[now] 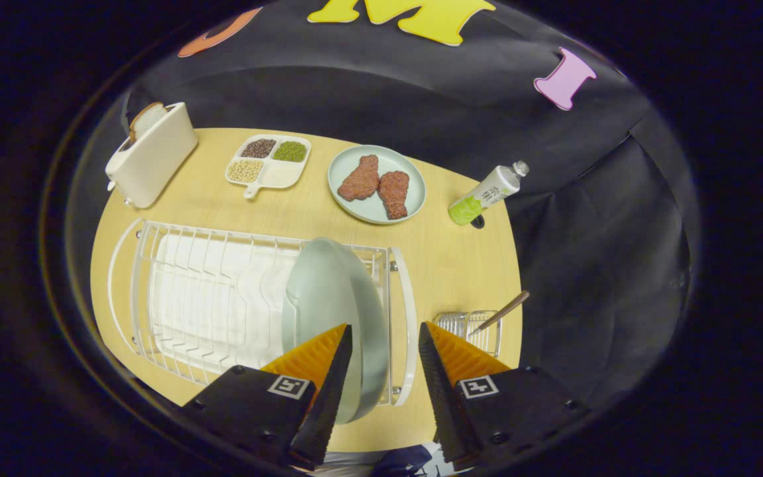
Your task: Take the plate from the dish rack, then take the spoon from the basket and place it into the plate.
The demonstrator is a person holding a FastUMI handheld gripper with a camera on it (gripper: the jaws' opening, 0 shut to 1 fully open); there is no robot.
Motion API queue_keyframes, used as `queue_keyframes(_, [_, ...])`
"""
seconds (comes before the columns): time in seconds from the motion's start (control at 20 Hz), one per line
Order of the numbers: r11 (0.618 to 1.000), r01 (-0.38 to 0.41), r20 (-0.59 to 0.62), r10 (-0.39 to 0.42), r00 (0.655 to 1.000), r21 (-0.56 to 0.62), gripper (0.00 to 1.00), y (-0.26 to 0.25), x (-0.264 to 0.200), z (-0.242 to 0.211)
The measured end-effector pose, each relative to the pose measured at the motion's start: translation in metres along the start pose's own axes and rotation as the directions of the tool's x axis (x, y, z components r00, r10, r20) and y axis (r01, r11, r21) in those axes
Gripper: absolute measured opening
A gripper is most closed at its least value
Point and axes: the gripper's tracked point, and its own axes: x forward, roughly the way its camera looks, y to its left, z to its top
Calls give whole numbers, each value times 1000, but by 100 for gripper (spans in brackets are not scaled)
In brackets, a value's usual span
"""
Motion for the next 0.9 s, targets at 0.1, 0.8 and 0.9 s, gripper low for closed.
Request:
queue_keyframes(0.1, [998, -58, -38, 57, 998, -10, 60, 6, 3, -3])
queue_keyframes(0.8, [997, 63, -15, -63, 998, 35, 25, 8, -32, -13])
queue_keyframes(0.9, [996, 75, 25, -76, 997, 47, 25, 5, -44, -15])
